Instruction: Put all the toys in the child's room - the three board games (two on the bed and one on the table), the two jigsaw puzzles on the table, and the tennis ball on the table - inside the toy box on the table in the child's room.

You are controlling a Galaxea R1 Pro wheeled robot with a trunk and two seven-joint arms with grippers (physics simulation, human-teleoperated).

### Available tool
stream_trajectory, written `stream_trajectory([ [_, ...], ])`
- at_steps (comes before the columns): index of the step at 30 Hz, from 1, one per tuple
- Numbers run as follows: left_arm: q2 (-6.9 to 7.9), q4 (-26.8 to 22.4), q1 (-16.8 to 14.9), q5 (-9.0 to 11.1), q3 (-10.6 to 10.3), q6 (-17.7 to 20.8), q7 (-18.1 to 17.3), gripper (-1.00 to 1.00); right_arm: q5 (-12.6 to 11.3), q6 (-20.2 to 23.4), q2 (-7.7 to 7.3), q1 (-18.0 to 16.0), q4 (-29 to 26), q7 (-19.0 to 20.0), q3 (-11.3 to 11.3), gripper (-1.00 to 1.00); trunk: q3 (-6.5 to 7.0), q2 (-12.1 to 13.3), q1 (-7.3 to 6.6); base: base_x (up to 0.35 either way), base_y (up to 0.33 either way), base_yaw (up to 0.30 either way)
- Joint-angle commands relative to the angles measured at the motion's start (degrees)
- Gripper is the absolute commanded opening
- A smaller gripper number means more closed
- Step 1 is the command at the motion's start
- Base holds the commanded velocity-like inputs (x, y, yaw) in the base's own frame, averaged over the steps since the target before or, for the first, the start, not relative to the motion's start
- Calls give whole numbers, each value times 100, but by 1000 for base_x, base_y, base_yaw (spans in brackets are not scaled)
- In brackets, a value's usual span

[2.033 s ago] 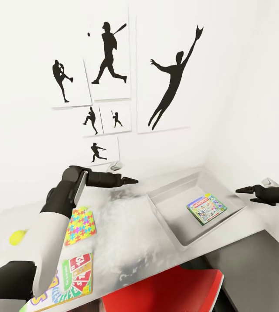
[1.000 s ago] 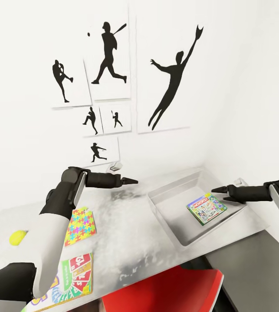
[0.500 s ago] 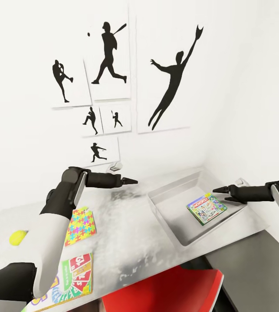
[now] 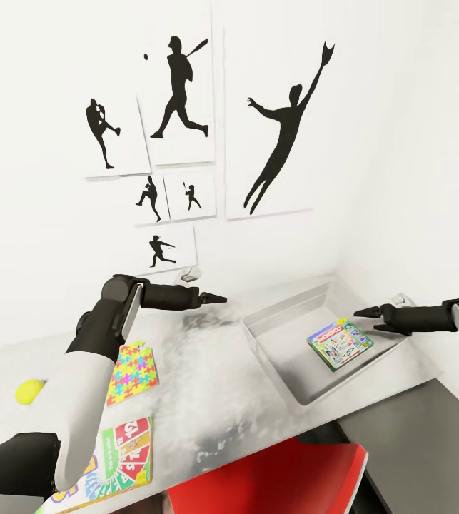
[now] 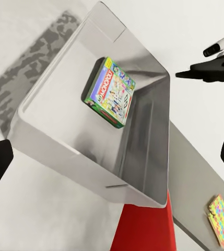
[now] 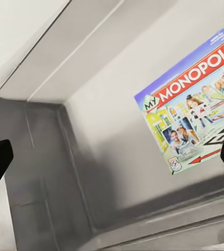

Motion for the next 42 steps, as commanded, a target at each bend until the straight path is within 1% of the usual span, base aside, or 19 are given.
stream_trajectory([
  [1,-5,-3,-6,-59,15,32,-53,100,-26,33,-49,-5,0,6,-4,100,-12,-12,4,0,0,0],
  [5,-5,-3,-5,-59,15,32,-52,100,-44,38,-162,-5,0,9,-1,100,-12,-12,4,0,0,0],
  [8,-5,-3,-6,-59,15,32,-52,100,-54,46,-278,-5,3,14,0,100,-12,-12,4,0,0,0],
  [14,-5,-3,-4,-59,15,32,-52,100,-58,49,-356,-5,15,13,1,100,-12,-12,4,0,0,0],
  [30,-5,-3,-6,-63,10,32,-52,100,3,33,-371,-5,49,-62,15,100,-12,-12,4,0,0,0],
  [34,-5,-3,-6,-67,3,32,-51,100,8,32,-370,-5,60,-216,13,100,-12,-12,4,0,0,0],
  [42,-5,-3,-4,-62,5,32,21,100,9,49,-352,-5,61,-673,18,100,-12,-12,4,0,0,0],
])
